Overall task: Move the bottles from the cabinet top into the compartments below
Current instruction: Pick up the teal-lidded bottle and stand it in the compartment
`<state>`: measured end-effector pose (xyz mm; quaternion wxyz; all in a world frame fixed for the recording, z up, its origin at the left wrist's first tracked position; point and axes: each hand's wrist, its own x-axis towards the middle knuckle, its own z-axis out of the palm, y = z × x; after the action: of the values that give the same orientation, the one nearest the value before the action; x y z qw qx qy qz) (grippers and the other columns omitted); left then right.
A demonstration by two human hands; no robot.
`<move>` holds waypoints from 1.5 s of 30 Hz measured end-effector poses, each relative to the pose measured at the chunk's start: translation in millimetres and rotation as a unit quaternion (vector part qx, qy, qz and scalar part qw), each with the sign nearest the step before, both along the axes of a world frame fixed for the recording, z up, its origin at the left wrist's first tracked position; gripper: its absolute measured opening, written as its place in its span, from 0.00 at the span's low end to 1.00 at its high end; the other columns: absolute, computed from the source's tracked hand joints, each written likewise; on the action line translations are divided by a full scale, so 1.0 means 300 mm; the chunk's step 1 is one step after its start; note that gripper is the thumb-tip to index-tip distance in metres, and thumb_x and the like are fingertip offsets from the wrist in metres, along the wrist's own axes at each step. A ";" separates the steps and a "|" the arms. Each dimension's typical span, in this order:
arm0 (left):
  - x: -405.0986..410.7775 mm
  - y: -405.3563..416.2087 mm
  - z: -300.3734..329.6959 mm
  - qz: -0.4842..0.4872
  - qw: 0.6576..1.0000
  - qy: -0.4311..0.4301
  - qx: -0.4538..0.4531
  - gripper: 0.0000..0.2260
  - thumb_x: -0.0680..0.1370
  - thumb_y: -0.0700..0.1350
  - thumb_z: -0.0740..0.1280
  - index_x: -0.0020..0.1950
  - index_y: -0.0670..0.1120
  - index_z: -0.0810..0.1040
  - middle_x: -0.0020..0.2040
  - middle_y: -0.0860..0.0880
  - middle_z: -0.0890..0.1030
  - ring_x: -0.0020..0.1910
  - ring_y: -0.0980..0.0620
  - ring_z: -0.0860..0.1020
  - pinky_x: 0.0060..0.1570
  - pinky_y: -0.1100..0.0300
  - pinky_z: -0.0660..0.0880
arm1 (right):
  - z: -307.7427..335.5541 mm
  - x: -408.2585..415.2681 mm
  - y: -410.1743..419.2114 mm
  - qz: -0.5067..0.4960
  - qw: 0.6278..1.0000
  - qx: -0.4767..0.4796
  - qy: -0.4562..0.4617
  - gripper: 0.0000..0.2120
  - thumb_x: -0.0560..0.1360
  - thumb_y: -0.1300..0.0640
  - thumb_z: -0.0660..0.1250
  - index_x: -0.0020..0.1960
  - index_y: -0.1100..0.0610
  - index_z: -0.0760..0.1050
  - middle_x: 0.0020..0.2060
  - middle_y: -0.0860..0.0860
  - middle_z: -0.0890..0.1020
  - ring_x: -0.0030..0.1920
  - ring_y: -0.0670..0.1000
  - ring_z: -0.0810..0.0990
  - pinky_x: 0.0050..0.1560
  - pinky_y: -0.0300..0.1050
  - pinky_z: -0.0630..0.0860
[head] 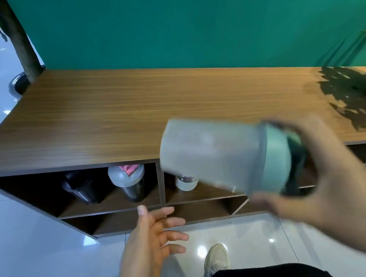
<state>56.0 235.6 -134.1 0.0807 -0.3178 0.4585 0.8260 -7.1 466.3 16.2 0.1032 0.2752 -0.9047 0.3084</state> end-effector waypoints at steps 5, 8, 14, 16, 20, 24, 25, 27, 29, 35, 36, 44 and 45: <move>0.049 -0.017 0.032 -0.088 0.995 -0.012 0.055 0.36 0.68 0.70 0.52 0.58 0.46 0.82 0.54 0.39 0.85 0.50 0.33 0.82 0.30 0.43 0.81 | -0.196 0.179 0.012 -0.003 0.983 0.007 -0.182 0.13 0.68 0.44 0.78 0.50 0.36 0.79 0.51 0.45 0.80 0.62 0.45 0.78 0.55 0.31 0.75; 0.059 0.035 0.008 -0.117 0.992 -0.047 0.008 0.27 0.66 0.65 0.65 0.53 0.48 0.87 0.60 0.39 0.84 0.53 0.39 0.84 0.35 0.47 0.84 | -0.279 0.228 0.013 0.021 0.955 -0.052 -0.293 0.39 0.61 0.41 0.79 0.67 0.26 0.64 0.64 0.29 0.62 0.68 0.34 0.65 0.62 0.24 0.65; 0.006 0.116 -0.024 -0.087 0.996 -0.014 -0.034 0.14 0.76 0.51 0.70 0.55 0.44 0.86 0.45 0.42 0.86 0.41 0.47 0.83 0.33 0.58 0.79 | -0.463 0.255 0.004 -0.182 0.805 -0.369 -0.428 0.56 0.50 0.46 0.83 0.69 0.25 0.56 0.69 0.36 0.68 0.63 0.40 0.76 0.50 0.37 0.81; -0.006 0.146 -0.044 -0.098 0.992 -0.021 -0.071 0.11 0.79 0.49 0.67 0.55 0.47 0.86 0.46 0.43 0.86 0.40 0.50 0.83 0.36 0.59 0.79 | -0.531 0.261 -0.025 -0.203 0.687 -0.519 -0.466 0.55 0.45 0.49 0.86 0.68 0.35 0.67 0.67 0.50 0.74 0.62 0.54 0.80 0.50 0.55 0.83; -0.046 0.205 -0.101 -0.132 0.987 -0.028 -0.087 0.09 0.80 0.50 0.67 0.54 0.51 0.86 0.53 0.43 0.87 0.50 0.49 0.85 0.61 0.45 0.77 | -0.621 0.222 -0.043 -0.246 0.607 -0.597 -0.463 0.49 0.48 0.47 0.87 0.67 0.47 0.73 0.64 0.53 0.80 0.65 0.58 0.78 0.53 0.61 0.81; -0.101 0.208 -0.176 -0.192 0.964 -0.055 -0.176 0.21 0.78 0.60 0.65 0.71 0.58 0.75 0.62 0.58 0.79 0.62 0.55 0.78 0.69 0.51 0.72 | -0.647 0.087 -0.027 -0.284 0.706 -0.510 -0.401 0.43 0.60 0.51 0.83 0.69 0.45 0.66 0.61 0.50 0.78 0.61 0.52 0.79 0.55 0.52 0.81; -0.109 0.200 -0.198 -0.195 0.956 -0.085 -0.200 0.21 0.80 0.60 0.64 0.73 0.58 0.72 0.63 0.58 0.77 0.63 0.54 0.76 0.69 0.51 0.71 | -0.655 0.038 -0.015 -0.285 0.749 -0.469 -0.371 0.43 0.62 0.53 0.83 0.70 0.44 0.63 0.60 0.49 0.77 0.60 0.50 0.79 0.54 0.47 0.81; -0.110 0.185 -0.226 -0.186 0.953 -0.130 -0.202 0.18 0.82 0.56 0.62 0.70 0.53 0.74 0.64 0.53 0.77 0.61 0.51 0.77 0.64 0.52 0.74 | -0.669 -0.056 0.007 -0.250 0.820 -0.394 -0.331 0.42 0.65 0.59 0.81 0.70 0.45 0.60 0.58 0.47 0.76 0.58 0.46 0.79 0.52 0.40 0.80; -0.107 0.180 -0.235 -0.184 0.956 -0.141 -0.180 0.10 0.83 0.53 0.62 0.61 0.52 0.76 0.60 0.49 0.80 0.56 0.51 0.80 0.57 0.54 0.77 | -0.694 -0.137 0.030 -0.226 0.860 -0.335 -0.313 0.42 0.65 0.61 0.81 0.70 0.45 0.60 0.59 0.46 0.76 0.59 0.43 0.78 0.50 0.32 0.79; -0.118 0.187 -0.240 -0.214 0.942 -0.101 -0.240 0.08 0.82 0.50 0.63 0.56 0.55 0.80 0.53 0.54 0.84 0.52 0.57 0.82 0.53 0.59 0.78 | -0.768 -0.285 0.048 -0.213 0.878 -0.310 -0.296 0.47 0.65 0.64 0.81 0.75 0.49 0.58 0.64 0.50 0.74 0.64 0.47 0.76 0.57 0.35 0.76; -0.118 0.191 -0.236 -0.219 0.937 -0.090 -0.258 0.08 0.82 0.51 0.63 0.56 0.56 0.80 0.52 0.56 0.84 0.52 0.58 0.81 0.53 0.59 0.77 | -0.780 -0.298 0.047 -0.214 0.877 -0.320 -0.288 0.48 0.65 0.66 0.80 0.76 0.51 0.58 0.64 0.51 0.74 0.63 0.49 0.76 0.55 0.34 0.77; -0.222 0.271 -0.233 -0.259 0.917 0.015 -0.302 0.15 0.82 0.46 0.65 0.69 0.54 0.77 0.63 0.57 0.81 0.58 0.66 0.78 0.58 0.69 0.72 | -0.877 -0.405 0.007 -0.260 0.860 -0.333 -0.285 0.47 0.62 0.68 0.81 0.75 0.55 0.61 0.66 0.55 0.73 0.66 0.54 0.75 0.53 0.33 0.76; -0.251 0.285 -0.243 -0.266 0.914 0.022 -0.305 0.17 0.82 0.45 0.64 0.72 0.53 0.74 0.66 0.56 0.79 0.60 0.65 0.77 0.59 0.68 0.70 | -0.882 -0.415 0.002 -0.272 0.859 -0.325 -0.287 0.49 0.61 0.65 0.82 0.75 0.54 0.61 0.67 0.54 0.73 0.67 0.54 0.75 0.60 0.39 0.76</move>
<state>-19.3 321.1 -206.9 0.1868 -0.1747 0.7575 0.6006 -131.6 467.0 -248.3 0.0026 -0.1312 -0.7816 0.6099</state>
